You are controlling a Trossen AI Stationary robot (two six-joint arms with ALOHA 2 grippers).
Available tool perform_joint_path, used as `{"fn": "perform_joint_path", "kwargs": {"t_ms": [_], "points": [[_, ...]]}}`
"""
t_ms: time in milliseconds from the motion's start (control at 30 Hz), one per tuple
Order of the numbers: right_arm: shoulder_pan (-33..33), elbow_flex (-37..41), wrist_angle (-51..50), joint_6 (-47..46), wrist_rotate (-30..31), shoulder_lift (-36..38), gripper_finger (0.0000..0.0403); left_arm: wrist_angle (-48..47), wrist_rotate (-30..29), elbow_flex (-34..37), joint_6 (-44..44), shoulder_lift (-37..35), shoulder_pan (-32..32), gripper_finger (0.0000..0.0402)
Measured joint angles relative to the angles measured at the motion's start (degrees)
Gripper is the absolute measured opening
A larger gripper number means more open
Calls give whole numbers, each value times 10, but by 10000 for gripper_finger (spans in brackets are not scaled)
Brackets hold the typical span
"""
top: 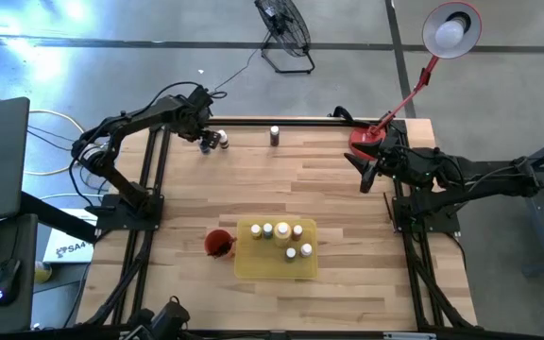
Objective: Pick & Place Paint Supplies
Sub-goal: Put the blue paint bottle into the yellow bin
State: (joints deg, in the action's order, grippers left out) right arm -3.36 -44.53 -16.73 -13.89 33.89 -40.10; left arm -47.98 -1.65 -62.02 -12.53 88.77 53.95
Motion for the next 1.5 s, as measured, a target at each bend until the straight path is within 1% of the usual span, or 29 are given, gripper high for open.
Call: {"fn": "perform_joint_path", "kwargs": {"t_ms": [767, 900, 1133, 1233, 1333, 1500], "points": [[0, 0, 0, 2, 0, 0, 174, 1, -3, 0, 2, 0, 0, 243], [0, 0, -4, 2, 0, 0, 174, 1, -3, 0, 0, 0, 0, 226], [0, 0, -7, 2, 0, 0, 174, 5, -3, 0, 1, 0, 0, 168], [0, 0, -7, 2, 0, 0, 174, 4, -3, 0, 1, -1, 0, 151], [0, 0, -7, 2, 0, 0, 174, 4, -3, 0, 2, -1, 0, 147], [0, 0, -7, 2, 0, 0, 174, 4, -3, 0, 2, -1, 0, 159]]}}
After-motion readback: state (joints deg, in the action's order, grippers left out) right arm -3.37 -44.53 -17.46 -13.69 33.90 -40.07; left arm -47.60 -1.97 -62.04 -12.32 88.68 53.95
